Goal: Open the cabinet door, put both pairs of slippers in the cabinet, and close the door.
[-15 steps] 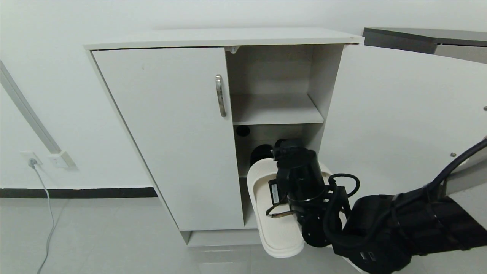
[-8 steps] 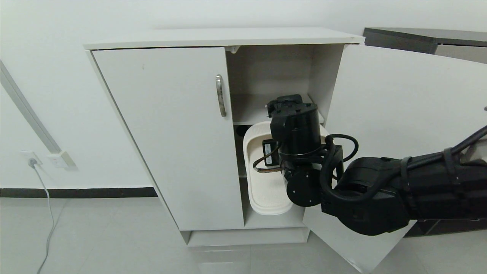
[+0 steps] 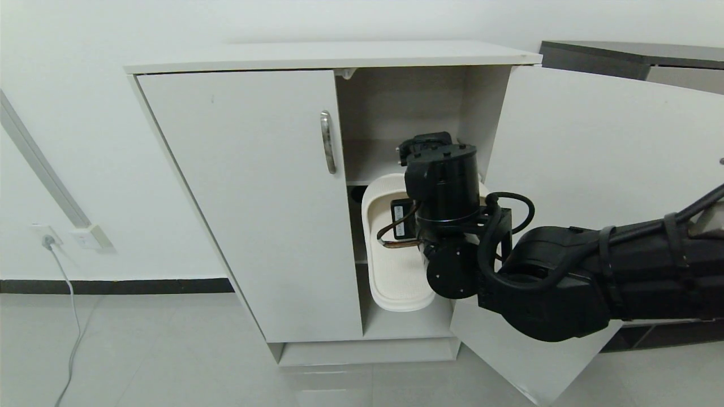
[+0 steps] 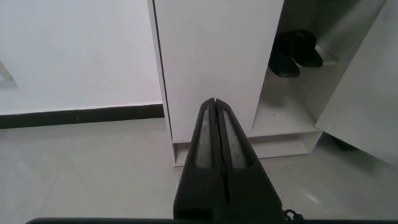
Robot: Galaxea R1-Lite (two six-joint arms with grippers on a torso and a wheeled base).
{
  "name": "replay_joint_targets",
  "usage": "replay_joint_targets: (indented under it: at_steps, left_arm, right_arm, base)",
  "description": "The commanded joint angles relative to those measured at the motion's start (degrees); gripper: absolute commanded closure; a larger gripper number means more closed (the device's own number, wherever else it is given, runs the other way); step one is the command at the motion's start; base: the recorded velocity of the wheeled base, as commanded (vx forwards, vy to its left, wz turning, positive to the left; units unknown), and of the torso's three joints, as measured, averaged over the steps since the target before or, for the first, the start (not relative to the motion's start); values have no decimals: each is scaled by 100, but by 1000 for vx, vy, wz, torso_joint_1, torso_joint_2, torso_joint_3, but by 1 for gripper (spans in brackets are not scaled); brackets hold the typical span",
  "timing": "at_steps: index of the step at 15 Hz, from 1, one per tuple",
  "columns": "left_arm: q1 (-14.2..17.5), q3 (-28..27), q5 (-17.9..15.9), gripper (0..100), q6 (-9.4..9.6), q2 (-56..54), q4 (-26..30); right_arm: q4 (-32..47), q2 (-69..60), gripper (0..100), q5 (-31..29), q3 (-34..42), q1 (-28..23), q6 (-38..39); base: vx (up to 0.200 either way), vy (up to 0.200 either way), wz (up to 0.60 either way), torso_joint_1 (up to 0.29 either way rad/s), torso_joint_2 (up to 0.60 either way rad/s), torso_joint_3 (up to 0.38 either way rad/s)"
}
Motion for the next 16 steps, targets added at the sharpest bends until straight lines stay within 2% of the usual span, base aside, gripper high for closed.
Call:
replay_joint_targets:
  at_steps: [1,5,16]
  left_arm:
    - [1,1,-2,100,6,7,2]
    - [1,1,-2,100,6,7,2]
    - [1,1,-2,100,-2,7,2]
  right_arm:
    - [-3,-4,100,0,63,1,19]
    - [-3,-12,100,0,71,1,28]
    - [6,-56,100,-8,124,10,19]
  base:
    - [0,0,0,0,0,0]
    - [0,0,0,0,0,0]
    - [200,0,0,1,4,3]
